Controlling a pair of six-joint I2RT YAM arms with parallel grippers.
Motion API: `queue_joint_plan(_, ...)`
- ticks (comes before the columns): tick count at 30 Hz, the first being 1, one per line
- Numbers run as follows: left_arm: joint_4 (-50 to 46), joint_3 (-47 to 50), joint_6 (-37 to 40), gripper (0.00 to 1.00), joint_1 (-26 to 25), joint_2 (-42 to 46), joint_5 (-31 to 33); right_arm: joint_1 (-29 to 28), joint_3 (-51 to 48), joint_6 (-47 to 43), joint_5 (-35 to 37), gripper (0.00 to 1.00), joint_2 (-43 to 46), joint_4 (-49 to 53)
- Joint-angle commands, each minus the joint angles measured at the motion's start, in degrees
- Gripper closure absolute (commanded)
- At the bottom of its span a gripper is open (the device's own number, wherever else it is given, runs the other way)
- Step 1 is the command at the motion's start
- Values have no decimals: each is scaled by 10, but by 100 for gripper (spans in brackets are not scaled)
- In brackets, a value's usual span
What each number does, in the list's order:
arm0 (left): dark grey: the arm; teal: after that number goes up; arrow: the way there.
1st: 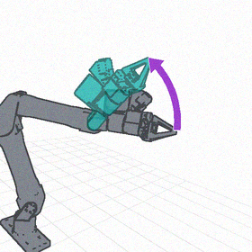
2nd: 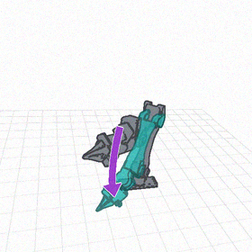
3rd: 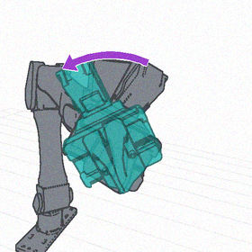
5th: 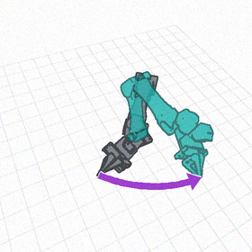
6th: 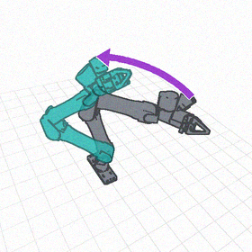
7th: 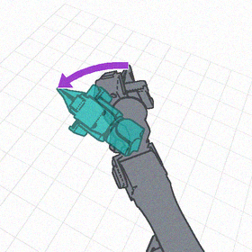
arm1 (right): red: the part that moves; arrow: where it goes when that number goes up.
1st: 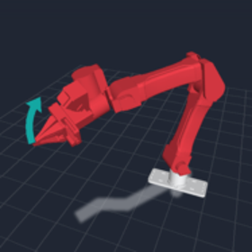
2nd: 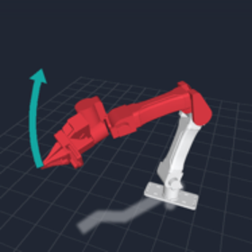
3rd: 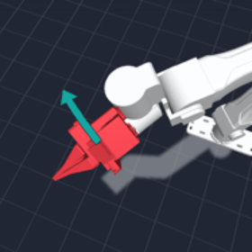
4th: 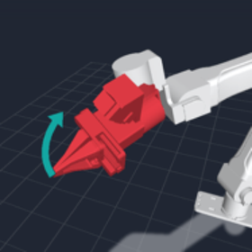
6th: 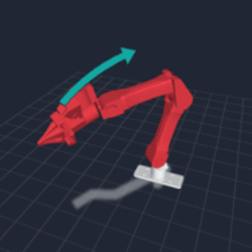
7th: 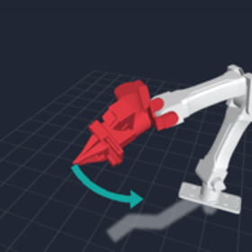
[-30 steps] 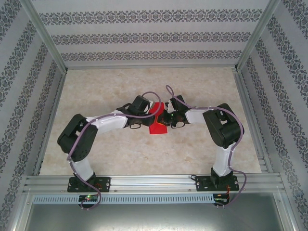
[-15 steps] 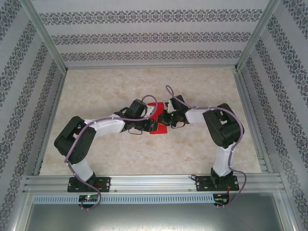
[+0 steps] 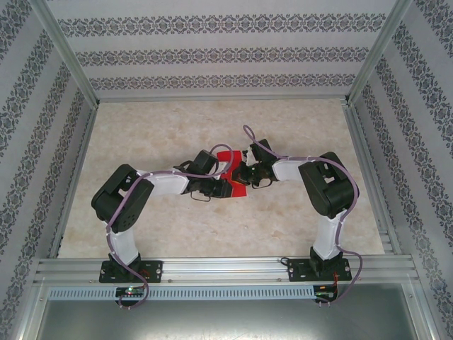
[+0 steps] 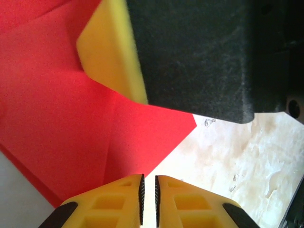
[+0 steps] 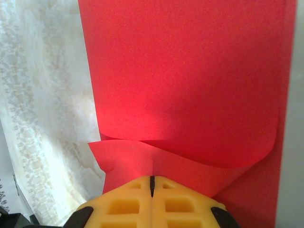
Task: Fold a paper plane with a square sheet of paper (fold left side to right side)
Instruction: Fold the triangle a second time at the center of the table.
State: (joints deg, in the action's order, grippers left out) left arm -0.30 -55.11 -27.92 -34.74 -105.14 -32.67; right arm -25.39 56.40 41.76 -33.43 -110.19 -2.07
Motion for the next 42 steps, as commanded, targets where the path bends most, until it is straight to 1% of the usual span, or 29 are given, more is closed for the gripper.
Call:
queue_joint_plan(1, 32, 4, -15, 82, 12, -3, 8, -2, 4, -16, 28, 100, -10, 38)
queue_joint_plan(12, 30, 12, -12, 84, 17, -15, 15, -1, 9, -21, 29, 100, -9, 49)
queue_joint_plan(20, 2, 16, 1, 85, 20, -2, 52, 0, 13, -23, 32, 100, -8, 54)
queue_joint_plan(29, 22, 31, -9, 86, 21, -15, 40, 1, 18, -27, 31, 100, -9, 60)
queue_joint_plan(34, 32, 56, -18, 91, 21, -9, 50, 7, 15, -30, 26, 100, 0, 52)
queue_joint_plan(40, 54, 86, -27, 99, 22, -3, 49, 28, -20, -12, -16, 100, 39, -29)
queue_joint_plan(42, 69, 95, -33, 100, 21, -3, 46, 28, -33, -14, -20, 100, 58, -37)
